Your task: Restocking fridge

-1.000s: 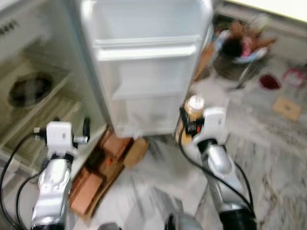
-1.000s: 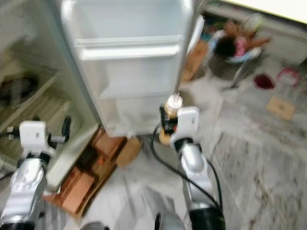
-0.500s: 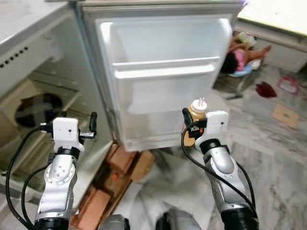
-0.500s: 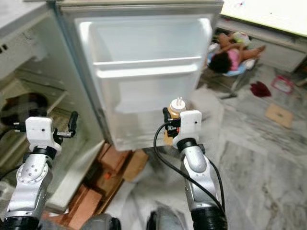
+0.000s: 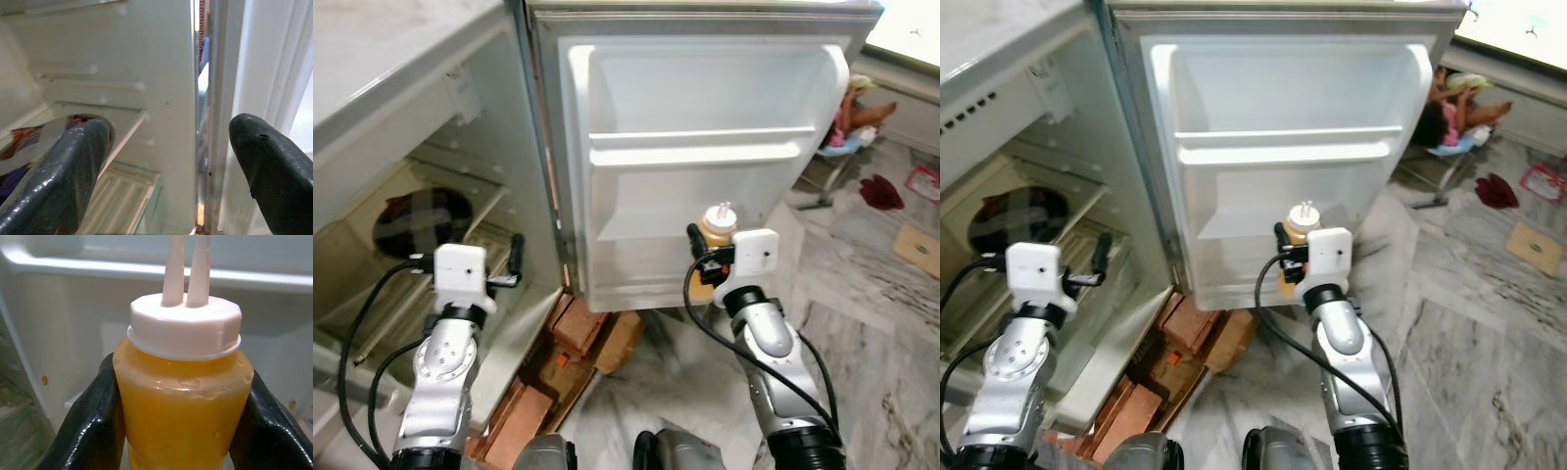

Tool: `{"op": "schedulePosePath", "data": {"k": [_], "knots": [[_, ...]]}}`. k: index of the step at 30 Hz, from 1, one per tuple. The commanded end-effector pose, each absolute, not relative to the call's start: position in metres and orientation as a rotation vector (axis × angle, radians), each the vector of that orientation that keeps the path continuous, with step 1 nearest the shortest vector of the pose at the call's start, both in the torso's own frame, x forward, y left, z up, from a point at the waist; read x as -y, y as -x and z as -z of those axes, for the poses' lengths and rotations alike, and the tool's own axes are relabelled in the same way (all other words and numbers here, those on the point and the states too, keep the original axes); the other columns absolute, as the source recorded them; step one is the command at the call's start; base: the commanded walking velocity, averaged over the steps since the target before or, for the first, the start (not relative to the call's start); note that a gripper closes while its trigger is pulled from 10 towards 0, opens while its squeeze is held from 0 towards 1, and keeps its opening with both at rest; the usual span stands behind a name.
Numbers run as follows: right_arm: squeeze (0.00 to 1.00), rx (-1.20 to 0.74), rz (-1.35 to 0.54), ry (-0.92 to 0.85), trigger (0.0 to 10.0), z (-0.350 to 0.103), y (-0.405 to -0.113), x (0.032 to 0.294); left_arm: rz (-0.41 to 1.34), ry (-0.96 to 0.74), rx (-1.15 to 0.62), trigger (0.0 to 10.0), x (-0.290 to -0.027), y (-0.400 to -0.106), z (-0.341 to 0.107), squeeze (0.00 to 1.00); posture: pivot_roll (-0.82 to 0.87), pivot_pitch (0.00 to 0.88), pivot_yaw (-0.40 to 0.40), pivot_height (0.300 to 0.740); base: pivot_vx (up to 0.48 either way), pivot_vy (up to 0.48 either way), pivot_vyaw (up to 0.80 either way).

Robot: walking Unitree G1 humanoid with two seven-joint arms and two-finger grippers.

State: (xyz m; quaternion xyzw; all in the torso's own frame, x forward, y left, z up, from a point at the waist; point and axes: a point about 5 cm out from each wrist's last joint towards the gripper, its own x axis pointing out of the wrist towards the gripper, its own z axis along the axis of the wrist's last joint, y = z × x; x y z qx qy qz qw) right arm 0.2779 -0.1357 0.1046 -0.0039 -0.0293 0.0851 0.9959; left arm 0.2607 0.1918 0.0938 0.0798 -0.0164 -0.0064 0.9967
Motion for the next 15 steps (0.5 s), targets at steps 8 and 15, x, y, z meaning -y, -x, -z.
{"op": "schedulePosePath", "data": {"k": [8, 15], "knots": [[0.0, 0.075, -0.161, 0.01, 10.0, -0.1076, -0.2792, 0.1389, 0.039, -0.161, 0.035, 10.0, -0.1896, -0.2587, -0.0934, 0.0, 0.01, 0.096, -0.047, 0.74, 0.06, -0.36, 0.24], [0.0, 0.071, -0.158, 0.014, 10.0, -0.1063, -0.2789, 0.1396, 0.039, -0.158, 0.033, 10.0, -0.1891, -0.2584, -0.0929, 0.0, 0.01, 0.096, -0.048, 0.74, 0.034, -0.418, 0.0]]}}
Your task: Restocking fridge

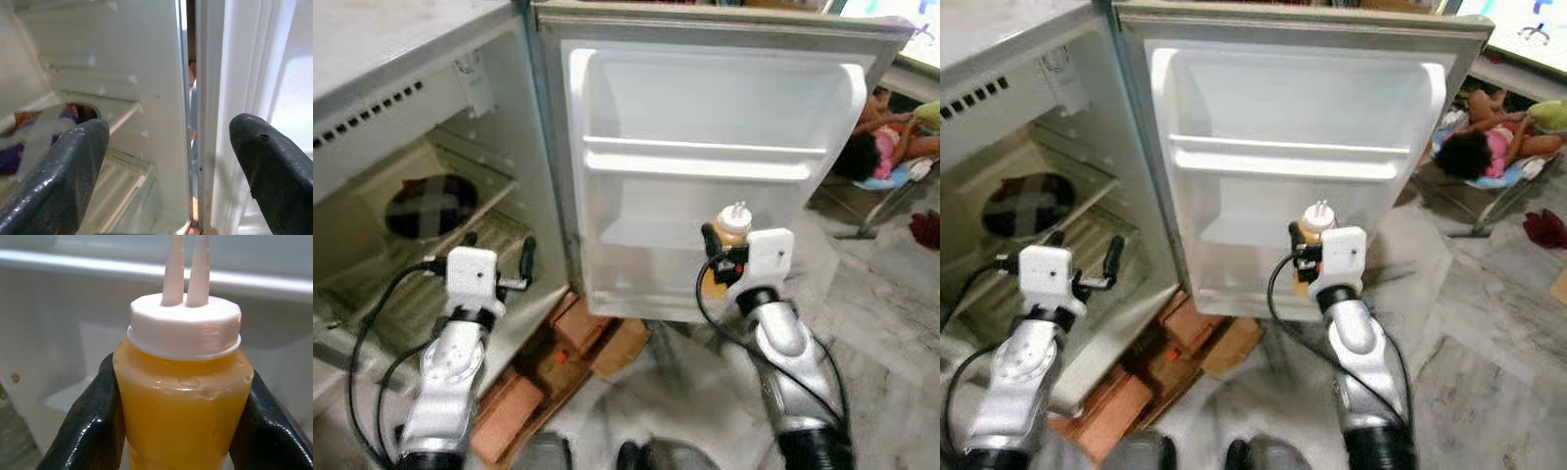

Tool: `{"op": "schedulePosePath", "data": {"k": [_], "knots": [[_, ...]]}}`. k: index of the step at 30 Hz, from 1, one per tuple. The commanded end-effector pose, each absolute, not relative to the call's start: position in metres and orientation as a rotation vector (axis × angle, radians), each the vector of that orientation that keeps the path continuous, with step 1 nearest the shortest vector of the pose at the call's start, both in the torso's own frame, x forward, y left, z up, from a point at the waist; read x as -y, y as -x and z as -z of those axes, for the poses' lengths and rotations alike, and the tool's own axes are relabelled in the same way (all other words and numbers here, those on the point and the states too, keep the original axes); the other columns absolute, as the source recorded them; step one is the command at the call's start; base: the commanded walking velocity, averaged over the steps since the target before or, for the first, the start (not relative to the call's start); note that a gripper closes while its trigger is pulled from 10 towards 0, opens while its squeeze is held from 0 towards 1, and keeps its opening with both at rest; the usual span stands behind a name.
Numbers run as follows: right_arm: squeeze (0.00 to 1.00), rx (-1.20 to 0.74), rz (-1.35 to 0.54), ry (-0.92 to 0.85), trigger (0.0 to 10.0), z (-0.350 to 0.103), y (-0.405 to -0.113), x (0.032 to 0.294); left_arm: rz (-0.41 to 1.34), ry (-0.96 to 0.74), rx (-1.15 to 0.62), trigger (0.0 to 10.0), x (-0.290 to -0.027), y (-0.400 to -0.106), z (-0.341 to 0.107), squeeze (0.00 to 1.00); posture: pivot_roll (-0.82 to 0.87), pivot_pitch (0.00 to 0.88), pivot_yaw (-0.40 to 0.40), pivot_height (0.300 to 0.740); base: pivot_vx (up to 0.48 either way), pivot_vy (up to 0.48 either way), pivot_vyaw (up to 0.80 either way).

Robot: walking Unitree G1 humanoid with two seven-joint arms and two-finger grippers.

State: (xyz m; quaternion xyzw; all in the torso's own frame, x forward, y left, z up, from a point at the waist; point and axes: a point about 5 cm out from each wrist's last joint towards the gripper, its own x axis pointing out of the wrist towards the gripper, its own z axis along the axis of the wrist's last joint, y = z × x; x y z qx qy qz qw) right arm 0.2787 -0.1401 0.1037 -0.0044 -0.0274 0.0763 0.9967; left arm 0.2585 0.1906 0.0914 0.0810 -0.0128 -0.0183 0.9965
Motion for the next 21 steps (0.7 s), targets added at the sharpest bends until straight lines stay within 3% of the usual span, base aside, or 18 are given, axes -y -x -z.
{"op": "schedulePosePath", "data": {"k": [1, 18, 21], "knots": [[0.0, 0.069, -0.159, 0.014, 10.0, -0.1058, -0.2787, 0.1396, 0.038, -0.158, 0.034, 10.0, -0.1891, -0.2584, -0.0929, 0.0, 0.01, 0.096, -0.048, 0.74, 0.0, -0.356, 0.0], [0.0, 0.055, -0.165, 0.011, 10.0, -0.1021, -0.2778, 0.1375, 0.009, -0.154, 0.034, 10.0, -0.1926, -0.2603, -0.0923, 0.0, 0.01, 0.1, -0.046, 0.74, 0.0, -0.021, 0.0], [0.0, 0.054, -0.163, 0.011, 10.0, -0.1017, -0.2777, 0.138, 0.016, -0.148, 0.037, 10.0, -0.1923, -0.2603, -0.0928, 0.0, 0.01, 0.101, -0.045, 0.74, 0.279, 0.0, 0.0]]}}
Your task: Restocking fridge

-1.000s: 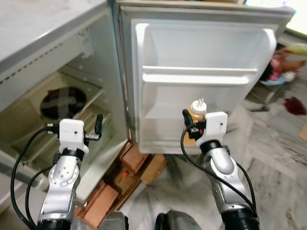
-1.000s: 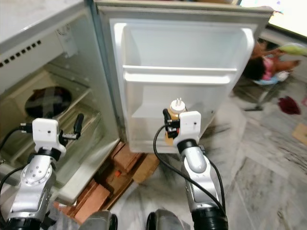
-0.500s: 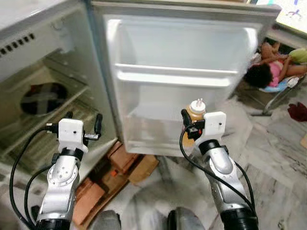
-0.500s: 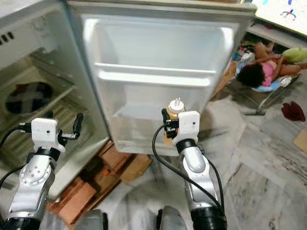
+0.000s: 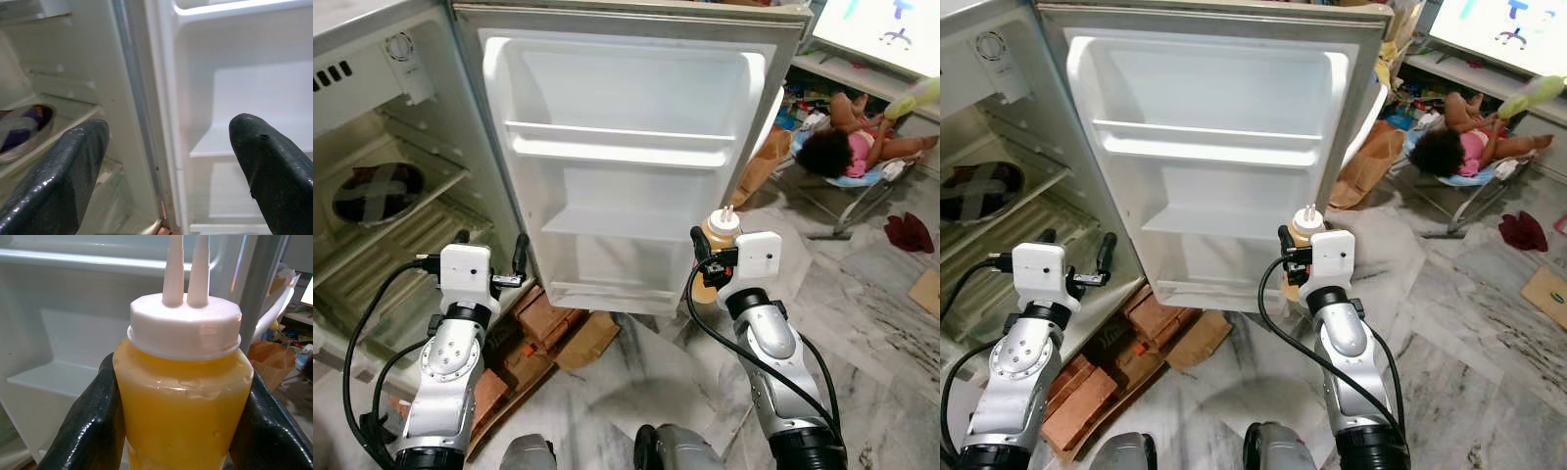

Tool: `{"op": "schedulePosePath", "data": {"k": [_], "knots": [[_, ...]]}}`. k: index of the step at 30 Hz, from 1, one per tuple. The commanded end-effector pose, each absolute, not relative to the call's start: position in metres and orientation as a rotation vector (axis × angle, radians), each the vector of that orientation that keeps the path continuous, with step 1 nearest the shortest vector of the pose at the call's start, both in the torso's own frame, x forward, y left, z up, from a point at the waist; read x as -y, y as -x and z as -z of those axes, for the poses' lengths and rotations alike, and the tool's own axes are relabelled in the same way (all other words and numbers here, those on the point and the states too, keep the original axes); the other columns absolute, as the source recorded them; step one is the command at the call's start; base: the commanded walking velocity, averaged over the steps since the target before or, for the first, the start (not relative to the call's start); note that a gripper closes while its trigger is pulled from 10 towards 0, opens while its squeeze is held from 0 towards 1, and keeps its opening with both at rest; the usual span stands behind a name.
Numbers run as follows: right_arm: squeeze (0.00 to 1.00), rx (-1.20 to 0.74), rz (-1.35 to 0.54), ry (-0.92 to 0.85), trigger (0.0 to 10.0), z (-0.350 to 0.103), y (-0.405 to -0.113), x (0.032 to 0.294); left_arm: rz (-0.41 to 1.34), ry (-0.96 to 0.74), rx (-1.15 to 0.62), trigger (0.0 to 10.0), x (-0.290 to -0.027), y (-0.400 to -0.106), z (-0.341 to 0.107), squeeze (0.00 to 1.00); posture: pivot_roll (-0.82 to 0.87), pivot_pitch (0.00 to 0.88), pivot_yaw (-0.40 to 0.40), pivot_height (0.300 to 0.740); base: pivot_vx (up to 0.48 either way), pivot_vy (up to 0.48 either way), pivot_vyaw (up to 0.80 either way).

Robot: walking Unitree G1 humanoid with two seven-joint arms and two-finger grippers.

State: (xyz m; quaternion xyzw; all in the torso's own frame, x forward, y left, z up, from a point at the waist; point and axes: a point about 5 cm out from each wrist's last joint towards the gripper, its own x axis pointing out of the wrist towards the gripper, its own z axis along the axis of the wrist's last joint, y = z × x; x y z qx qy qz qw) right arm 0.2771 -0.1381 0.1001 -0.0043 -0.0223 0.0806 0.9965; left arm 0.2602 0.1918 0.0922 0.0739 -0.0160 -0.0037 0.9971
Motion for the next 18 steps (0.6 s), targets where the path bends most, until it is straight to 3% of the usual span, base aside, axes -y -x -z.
{"op": "schedulePosePath", "data": {"k": [1, 4, 12, 18], "knots": [[0.0, 0.054, -0.162, 0.011, 10.0, -0.1016, -0.2776, 0.138, 0.016, -0.149, 0.037, 10.0, -0.1924, -0.2604, -0.0929, 0.0, 0.01, 0.101, -0.044, 0.74, 0.285, 0.0, 0.0], [0.0, 0.054, -0.16, 0.011, 10.0, -0.1016, -0.2775, 0.1379, 0.015, -0.147, 0.035, 10.0, -0.1927, -0.2604, -0.093, 0.0, 0.01, 0.102, -0.043, 0.74, 0.268, 0.0, 0.0], [0.0, 0.054, -0.16, 0.01, 10.0, -0.1016, -0.2773, 0.1377, 0.019, -0.148, 0.034, 10.0, -0.1923, -0.2603, -0.0931, 0.0, 0.01, 0.103, -0.043, 0.74, 0.283, 0.367, 0.0], [0.0, 0.053, -0.157, 0.016, 10.0, -0.1017, -0.2777, 0.1407, 0.016, -0.145, 0.028, 10.0, -0.1921, -0.2602, -0.0924, 0.0, 0.01, 0.106, -0.046, 0.74, 0.08, 0.0, 0.0]]}}
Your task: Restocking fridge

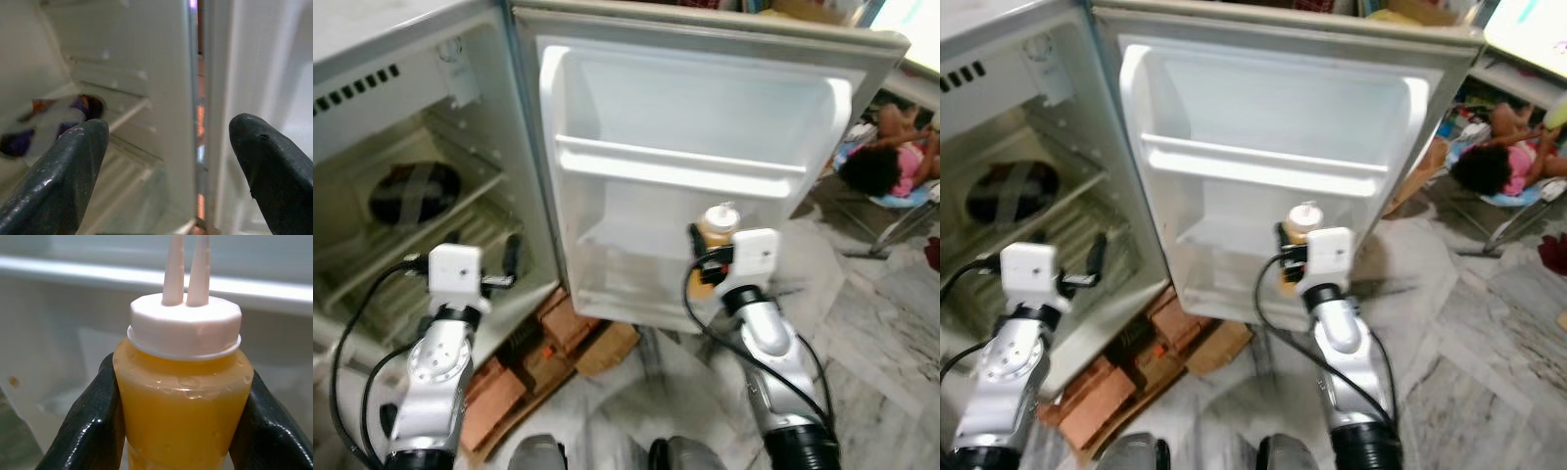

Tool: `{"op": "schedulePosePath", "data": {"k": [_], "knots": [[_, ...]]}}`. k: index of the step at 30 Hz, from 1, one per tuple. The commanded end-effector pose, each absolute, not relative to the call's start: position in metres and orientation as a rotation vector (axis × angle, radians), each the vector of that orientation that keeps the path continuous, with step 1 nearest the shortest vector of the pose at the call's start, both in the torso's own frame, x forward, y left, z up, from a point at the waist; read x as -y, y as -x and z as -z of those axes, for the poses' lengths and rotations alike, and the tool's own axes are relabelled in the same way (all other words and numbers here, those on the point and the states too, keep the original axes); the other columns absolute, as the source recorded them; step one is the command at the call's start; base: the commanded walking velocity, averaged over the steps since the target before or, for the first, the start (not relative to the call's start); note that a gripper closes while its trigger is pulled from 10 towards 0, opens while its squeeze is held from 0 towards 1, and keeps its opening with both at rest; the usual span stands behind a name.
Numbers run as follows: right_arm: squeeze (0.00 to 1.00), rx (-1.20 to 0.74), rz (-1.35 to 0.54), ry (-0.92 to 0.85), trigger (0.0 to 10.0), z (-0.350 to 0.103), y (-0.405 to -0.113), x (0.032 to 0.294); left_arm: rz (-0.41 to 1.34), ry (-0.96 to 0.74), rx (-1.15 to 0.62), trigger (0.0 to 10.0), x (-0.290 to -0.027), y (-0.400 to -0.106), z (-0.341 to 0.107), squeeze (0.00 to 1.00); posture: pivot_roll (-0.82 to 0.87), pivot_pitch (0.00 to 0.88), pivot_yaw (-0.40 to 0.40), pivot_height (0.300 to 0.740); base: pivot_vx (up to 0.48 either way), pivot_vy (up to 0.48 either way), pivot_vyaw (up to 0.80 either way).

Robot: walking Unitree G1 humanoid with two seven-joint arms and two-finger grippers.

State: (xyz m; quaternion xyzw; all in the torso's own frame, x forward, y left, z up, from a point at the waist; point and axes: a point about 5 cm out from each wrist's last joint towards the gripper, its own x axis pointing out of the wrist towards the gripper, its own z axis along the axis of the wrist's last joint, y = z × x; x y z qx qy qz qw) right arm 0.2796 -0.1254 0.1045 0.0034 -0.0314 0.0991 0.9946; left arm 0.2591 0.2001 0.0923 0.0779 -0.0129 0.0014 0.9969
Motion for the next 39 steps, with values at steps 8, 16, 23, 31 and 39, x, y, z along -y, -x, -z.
{"op": "schedulePosePath", "data": {"k": [8, 16, 23, 31, 39], "knots": [[0.0, 0.052, -0.152, 0.02, 10.0, -0.101, -0.277, 0.141, 0.02, -0.15, 0.021, 10.0, -0.192, -0.26, -0.091, 0.0, 0.01, 0.106, -0.045, 0.74, 0.0, 0.0, 0.0], [0.0, 0.043, -0.152, -0.016, 10.0, -0.1, -0.277, 0.14, 0.01, -0.141, 0.002, 10.0, -0.198, -0.256, -0.089, 0.0, 0.0, 0.088, 0.007, 0.74, 0.0, 0.0, 0.0], [0.0, 0.0, -0.174, -0.021, 10.0, -0.101, -0.274, 0.146, 0.018, -0.156, -0.006, 10.0, -0.202, -0.256, -0.089, 0.0, 0.0, 0.094, 0.002, 0.74, 0.0, 0.0, 0.0], [0.0, 0.013, -0.104, -0.064, 10.0, -0.106, -0.278, 0.151, 0.003, -0.157, 0.017, 10.0, -0.2, -0.262, -0.095, 0.0, 0.02, 0.097, -0.027, 0.74, 0.0, 0.0, 0.0], [0.0, 0.026, -0.037, -0.12, 10.0, -0.109, -0.276, 0.144, -0.015, -0.163, 0.019, 10.0, -0.203, -0.264, -0.097, 0.0, 0.02, 0.093, -0.027, 0.705, 0.0, 0.0, 0.0]]}}
